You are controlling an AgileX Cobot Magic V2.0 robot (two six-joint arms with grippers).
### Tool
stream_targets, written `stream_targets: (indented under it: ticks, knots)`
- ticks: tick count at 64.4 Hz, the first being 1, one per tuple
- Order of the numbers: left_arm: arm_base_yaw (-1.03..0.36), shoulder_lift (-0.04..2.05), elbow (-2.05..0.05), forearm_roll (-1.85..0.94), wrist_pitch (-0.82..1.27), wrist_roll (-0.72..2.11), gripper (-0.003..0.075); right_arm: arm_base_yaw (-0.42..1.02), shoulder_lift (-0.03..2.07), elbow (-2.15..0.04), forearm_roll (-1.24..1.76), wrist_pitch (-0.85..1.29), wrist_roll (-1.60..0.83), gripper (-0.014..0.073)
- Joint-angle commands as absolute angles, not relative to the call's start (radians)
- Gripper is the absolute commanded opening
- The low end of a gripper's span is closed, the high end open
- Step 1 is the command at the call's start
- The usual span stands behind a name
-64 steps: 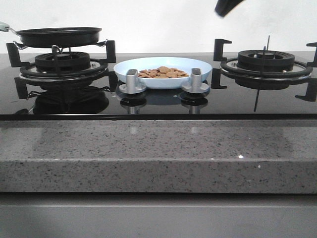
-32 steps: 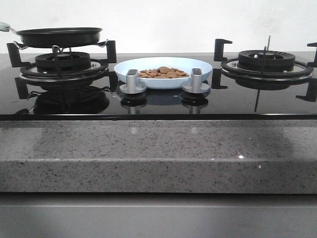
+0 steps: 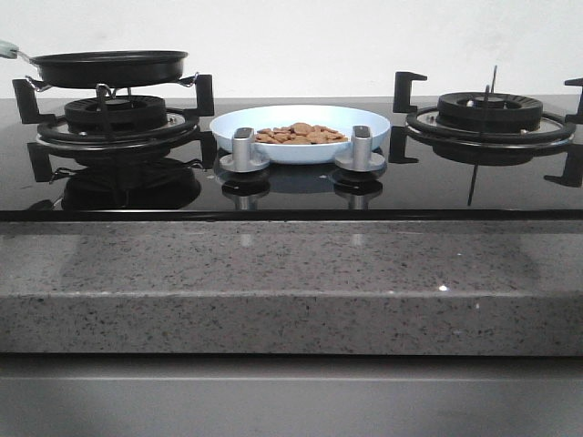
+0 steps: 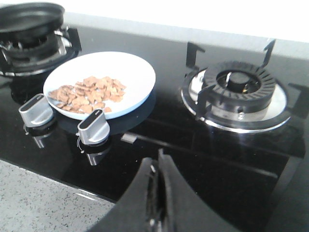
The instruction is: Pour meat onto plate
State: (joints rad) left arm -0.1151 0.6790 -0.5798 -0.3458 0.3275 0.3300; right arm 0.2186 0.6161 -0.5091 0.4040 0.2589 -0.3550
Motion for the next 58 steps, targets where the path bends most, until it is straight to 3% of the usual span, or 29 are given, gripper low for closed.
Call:
stream_targets:
  ticks: [1, 47, 58]
  knots:
    - [-0.122, 0.678, -0.608, -0.355, 0.257, 0.323, -0.002, 0.217, 0.595, -0.528, 0.408, 0.181, -0.365, -0.006]
    - [-0.122, 0.678, -0.605, -0.349, 0.241, 0.323, -0.002, 0.217, 0.598, -0.528, 0.408, 0.183, -0.365, -0.006]
    - [-0.122, 0.615, -0.544, -0.217, 0.159, 0.227, -0.002, 0.217, 0.598, -0.528, 0.408, 0.183, -0.365, -0.006]
